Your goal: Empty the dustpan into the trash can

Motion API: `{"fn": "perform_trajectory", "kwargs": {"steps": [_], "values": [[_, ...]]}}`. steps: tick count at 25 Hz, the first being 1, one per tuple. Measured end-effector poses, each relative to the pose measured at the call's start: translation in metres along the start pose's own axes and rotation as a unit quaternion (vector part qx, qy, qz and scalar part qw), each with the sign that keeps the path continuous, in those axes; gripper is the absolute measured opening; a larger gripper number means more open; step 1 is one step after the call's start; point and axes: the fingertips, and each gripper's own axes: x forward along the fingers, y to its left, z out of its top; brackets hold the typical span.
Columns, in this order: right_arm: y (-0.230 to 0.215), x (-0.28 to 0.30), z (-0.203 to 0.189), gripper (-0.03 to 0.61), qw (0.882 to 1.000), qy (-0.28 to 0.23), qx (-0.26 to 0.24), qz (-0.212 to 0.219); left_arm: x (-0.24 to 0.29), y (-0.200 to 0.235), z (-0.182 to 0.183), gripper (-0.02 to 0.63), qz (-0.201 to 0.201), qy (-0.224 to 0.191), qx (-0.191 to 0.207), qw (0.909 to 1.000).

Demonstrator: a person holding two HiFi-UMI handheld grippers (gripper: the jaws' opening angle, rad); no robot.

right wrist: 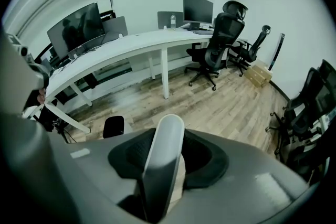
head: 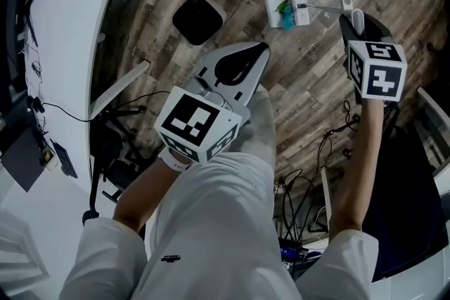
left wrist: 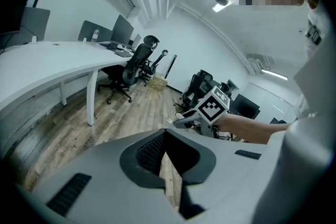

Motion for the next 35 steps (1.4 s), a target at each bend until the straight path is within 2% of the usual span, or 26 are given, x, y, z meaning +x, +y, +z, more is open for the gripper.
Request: {"fn": "perform_trajectory", "kwargs": {"steps": [3,6,18,23,31,33,35], "values": [[-0.004,-0.001,-0.004,0.144,1.000,0.011,0.026,-0.012,-0.001,0.000,-0.002,0.006,0.000,0.001,-0.002,1.0000],[-0.003,-0.003,-0.009,0.141,0.999,0.016,0.030,-0.019,-0.002,0.001,-0.004,0.008,0.000,0.001,-0.002,1.0000],[-0.013,-0.016,-0.022,0.117,0.995,-0.007,0.083,-0.063,-0.012,-0.003,-0.013,0.006,-0.006,0.006,0.001,1.0000],[-0.011,-0.032,-0.020,0.117,0.992,-0.023,0.103,-0.071,-0.018,-0.010,-0.015,0.006,-0.029,0.007,0.005,0.9995],[0.010,-0.069,-0.018,0.115,0.991,-0.038,0.109,-0.073,-0.025,-0.023,-0.026,0.009,-0.066,0.015,-0.052,0.9963],[0.016,-0.077,-0.017,0.115,0.991,-0.040,0.108,-0.072,-0.026,-0.025,-0.032,0.011,-0.078,0.017,-0.084,0.9932],[0.024,-0.085,-0.015,0.115,0.990,-0.043,0.111,-0.071,-0.025,-0.026,-0.037,0.025,-0.098,0.014,-0.133,0.9861]]}}
